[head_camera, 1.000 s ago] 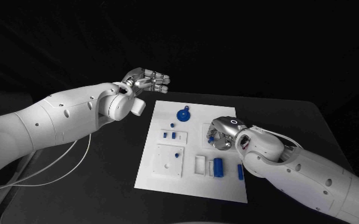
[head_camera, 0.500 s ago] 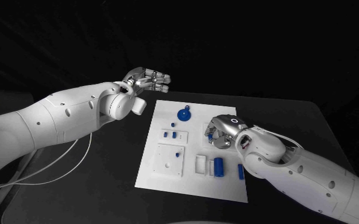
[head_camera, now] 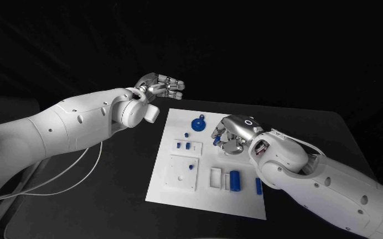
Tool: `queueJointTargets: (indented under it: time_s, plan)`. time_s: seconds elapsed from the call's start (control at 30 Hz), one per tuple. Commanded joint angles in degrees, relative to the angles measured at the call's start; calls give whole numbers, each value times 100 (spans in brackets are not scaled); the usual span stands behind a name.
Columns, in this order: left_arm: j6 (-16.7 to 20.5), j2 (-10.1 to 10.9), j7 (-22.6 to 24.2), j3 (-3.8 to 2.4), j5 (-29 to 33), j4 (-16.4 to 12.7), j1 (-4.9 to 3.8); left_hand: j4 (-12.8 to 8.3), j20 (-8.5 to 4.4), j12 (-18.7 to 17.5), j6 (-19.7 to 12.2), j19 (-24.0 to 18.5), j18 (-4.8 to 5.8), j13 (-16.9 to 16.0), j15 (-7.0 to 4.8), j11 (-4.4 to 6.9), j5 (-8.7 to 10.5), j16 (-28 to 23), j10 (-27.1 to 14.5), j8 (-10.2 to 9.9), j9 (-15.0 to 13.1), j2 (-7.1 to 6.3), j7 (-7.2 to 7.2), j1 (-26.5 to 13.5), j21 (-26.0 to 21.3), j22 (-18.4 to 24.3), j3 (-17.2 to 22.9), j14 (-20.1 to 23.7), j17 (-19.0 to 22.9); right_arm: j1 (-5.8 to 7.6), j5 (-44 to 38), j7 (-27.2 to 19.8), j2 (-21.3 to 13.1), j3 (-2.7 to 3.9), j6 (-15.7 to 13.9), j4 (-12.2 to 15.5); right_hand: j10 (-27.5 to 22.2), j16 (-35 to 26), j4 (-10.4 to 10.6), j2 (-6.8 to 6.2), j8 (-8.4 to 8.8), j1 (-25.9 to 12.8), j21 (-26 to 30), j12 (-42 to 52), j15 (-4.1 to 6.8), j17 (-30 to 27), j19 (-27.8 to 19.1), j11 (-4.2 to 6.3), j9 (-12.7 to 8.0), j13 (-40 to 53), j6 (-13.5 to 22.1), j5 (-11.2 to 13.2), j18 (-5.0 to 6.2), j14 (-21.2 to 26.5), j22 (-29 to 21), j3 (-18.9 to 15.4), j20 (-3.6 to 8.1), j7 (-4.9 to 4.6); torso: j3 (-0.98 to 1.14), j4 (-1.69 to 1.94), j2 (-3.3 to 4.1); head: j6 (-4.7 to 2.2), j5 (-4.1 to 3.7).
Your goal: Assemble the parts on the task board
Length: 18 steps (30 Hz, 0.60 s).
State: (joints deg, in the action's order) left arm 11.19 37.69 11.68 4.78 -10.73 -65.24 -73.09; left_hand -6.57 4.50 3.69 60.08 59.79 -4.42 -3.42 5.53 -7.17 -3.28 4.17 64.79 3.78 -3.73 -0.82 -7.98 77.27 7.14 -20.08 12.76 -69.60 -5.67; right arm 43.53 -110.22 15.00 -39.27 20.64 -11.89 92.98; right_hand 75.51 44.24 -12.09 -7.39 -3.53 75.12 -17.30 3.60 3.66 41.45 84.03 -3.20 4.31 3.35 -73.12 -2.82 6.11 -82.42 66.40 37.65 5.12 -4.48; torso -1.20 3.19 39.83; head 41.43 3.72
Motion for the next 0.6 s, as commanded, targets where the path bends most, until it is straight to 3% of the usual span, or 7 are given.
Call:
queueJointTargets:
  time_s: [0.03,0.3,0.43,0.6]
  plan:
    - [-93,-48,34,-3,61,45,13,3,9,-25,-34,7,60,3,9,9,-15,-22,-10,-6,-2,5,-6,-66,-20,5,-32,24,-6,4,-60,-123,94,-36,-156,51,266,-40,14,16,-17,19,-11,9,26,6,167,188,7,21,-34,6,72,0,6,3,24,11,-10,-6,-37,-3,47]
    - [-109,-254,68,-2,67,340,78,-1,5,-26,-63,20,61,3,5,11,-17,-21,-2,-11,0,14,-16,-48,-21,50,-23,18,-8,-19,-153,-265,526,-399,-341,48,263,-59,7,16,-15,21,5,7,27,21,172,186,5,20,-34,6,76,-5,17,2,28,11,-13,3,-117,41,194]
    - [-111,-394,99,-2,60,556,111,-2,3,-25,-73,20,61,3,4,10,-17,-19,1,-10,-1,14,-20,-45,-20,53,-21,13,-9,-64,-200,-318,724,-602,-404,-35,265,-64,3,13,-17,23,9,9,27,26,173,187,5,20,-39,6,80,-8,21,7,27,13,-10,27,-150,47,280]
    - [-122,-487,120,-2,61,683,134,0,1,-26,-72,25,62,3,0,13,-15,-17,6,-7,-2,19,-18,-47,-17,56,-19,6,-11,-190,-328,-280,940,-752,-675,-214,278,-64,-6,5,-19,20,9,9,30,39,187,190,6,20,-55,6,82,-22,33,20,28,18,-31,29,-182,65,349]
